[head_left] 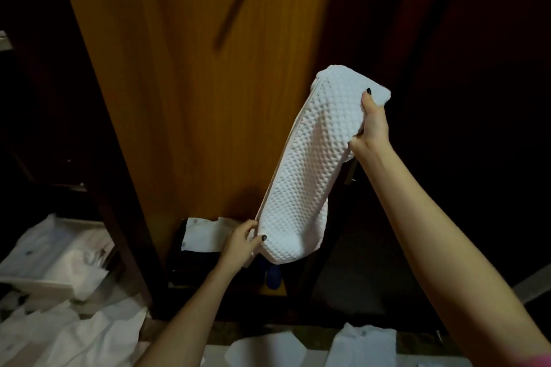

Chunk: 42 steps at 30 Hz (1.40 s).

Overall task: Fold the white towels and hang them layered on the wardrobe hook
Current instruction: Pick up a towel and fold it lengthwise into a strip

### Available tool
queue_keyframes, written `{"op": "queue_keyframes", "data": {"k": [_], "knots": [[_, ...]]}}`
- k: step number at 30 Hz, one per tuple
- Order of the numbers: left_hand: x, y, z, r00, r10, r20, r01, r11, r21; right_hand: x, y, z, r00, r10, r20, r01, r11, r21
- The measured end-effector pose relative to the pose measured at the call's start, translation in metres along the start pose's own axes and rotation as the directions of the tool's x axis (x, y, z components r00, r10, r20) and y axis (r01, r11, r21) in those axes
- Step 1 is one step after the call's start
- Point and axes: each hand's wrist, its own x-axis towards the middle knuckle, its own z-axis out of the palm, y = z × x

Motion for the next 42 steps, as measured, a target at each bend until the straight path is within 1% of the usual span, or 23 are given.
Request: {"op": "queue_keyframes", "data": {"k": [2, 4, 6, 8, 10, 11, 12, 14, 15, 16, 18, 21, 24, 25, 28, 30, 32, 36, 39, 41, 42], "knots": [[0.002, -0.008, 0.005, 0.997, -0.075, 0.034, 0.074, 0.997, 0.022, -0.001, 0.003, 0.001, 1.000, 0.030, 0.004, -0.030, 1.000, 0.007], [0.005, -0.017, 0.001, 0.991, -0.108, 0.079, 0.102, 0.992, 0.076, -0.002, 0.005, 0.000, 0.999, 0.050, 0.017, -0.050, 0.999, -0.021], [0.004, -0.025, -0.010, 0.972, -0.152, 0.177, 0.128, 0.982, 0.139, -0.002, 0.004, -0.004, 0.998, 0.058, 0.024, -0.057, 0.997, -0.050], [-0.001, -0.031, -0.021, 0.925, -0.227, 0.303, 0.174, 0.965, 0.194, -0.001, 0.001, -0.007, 0.998, 0.052, 0.039, -0.050, 0.997, -0.063], [-0.004, -0.028, -0.027, 0.882, -0.258, 0.394, 0.209, 0.964, 0.164, -0.001, -0.002, -0.009, 0.995, 0.064, 0.076, -0.058, 0.995, -0.075], [-0.003, -0.021, -0.029, 0.886, -0.237, 0.399, 0.206, 0.971, 0.120, -0.001, -0.003, -0.011, 0.993, 0.071, 0.096, -0.062, 0.994, -0.094], [-0.001, -0.008, -0.032, 0.911, -0.191, 0.367, 0.182, 0.982, 0.058, -0.001, -0.003, -0.013, 0.990, 0.074, 0.117, -0.060, 0.991, -0.121], [0.008, 0.032, -0.037, 0.969, -0.075, 0.234, 0.102, 0.989, -0.108, -0.003, 0.000, -0.016, 0.984, 0.064, 0.166, -0.033, 0.983, -0.183], [0.014, 0.058, -0.041, 0.986, -0.013, 0.165, 0.046, 0.979, -0.199, -0.005, 0.002, -0.016, 0.982, 0.054, 0.182, -0.014, 0.976, -0.218], [0.020, 0.085, -0.044, 0.994, 0.050, 0.096, -0.023, 0.962, -0.271, -0.007, 0.005, -0.015, 0.981, 0.044, 0.188, 0.005, 0.967, -0.255], [0.032, 0.133, -0.051, 0.988, 0.154, -0.013, -0.149, 0.925, -0.350, -0.011, 0.014, -0.012, 0.984, 0.022, 0.175, 0.037, 0.945, -0.325], [0.041, 0.179, -0.053, 0.962, 0.261, -0.076, -0.271, 0.910, -0.313, -0.017, 0.029, -0.011, 0.988, -0.023, 0.154, 0.080, 0.923, -0.376], [0.040, 0.192, -0.047, 0.943, 0.292, -0.160, -0.324, 0.915, -0.242, -0.022, 0.037, -0.013, 0.984, -0.061, 0.169, 0.120, 0.923, -0.367], [0.038, 0.193, -0.046, 0.945, 0.278, -0.172, -0.316, 0.913, -0.259, -0.023, 0.037, -0.014, 0.983, -0.070, 0.169, 0.128, 0.924, -0.361], [0.034, 0.196, -0.044, 0.961, 0.230, -0.154, -0.274, 0.869, -0.412, -0.024, 0.035, -0.018, 0.978, -0.066, 0.198, 0.135, 0.923, -0.359], [0.031, 0.200, -0.045, 0.956, 0.242, -0.167, -0.291, 0.855, -0.429, -0.024, 0.034, -0.020, 0.971, -0.080, 0.225, 0.161, 0.914, -0.372], [0.029, 0.204, -0.047, 0.957, 0.254, -0.139, -0.290, 0.844, -0.451, -0.024, 0.031, -0.020, 0.967, -0.097, 0.237, 0.185, 0.906, -0.382], [0.026, 0.204, -0.054, 0.973, 0.222, -0.065, -0.223, 0.828, -0.514, -0.023, 0.024, -0.019, 0.951, -0.083, 0.298, 0.205, 0.891, -0.405], [0.028, 0.200, -0.055, 0.963, 0.251, -0.097, -0.266, 0.837, -0.478, -0.026, 0.022, -0.017, 0.931, -0.043, 0.363, 0.205, 0.884, -0.419], [0.030, 0.198, -0.058, 0.973, 0.213, -0.092, -0.232, 0.877, -0.421, -0.027, 0.019, -0.014, 0.922, -0.008, 0.387, 0.195, 0.874, -0.446], [0.031, 0.197, -0.060, 0.976, 0.207, -0.064, -0.214, 0.880, -0.424, -0.028, 0.016, -0.013, 0.921, 0.015, 0.389, 0.182, 0.867, -0.464]]}}
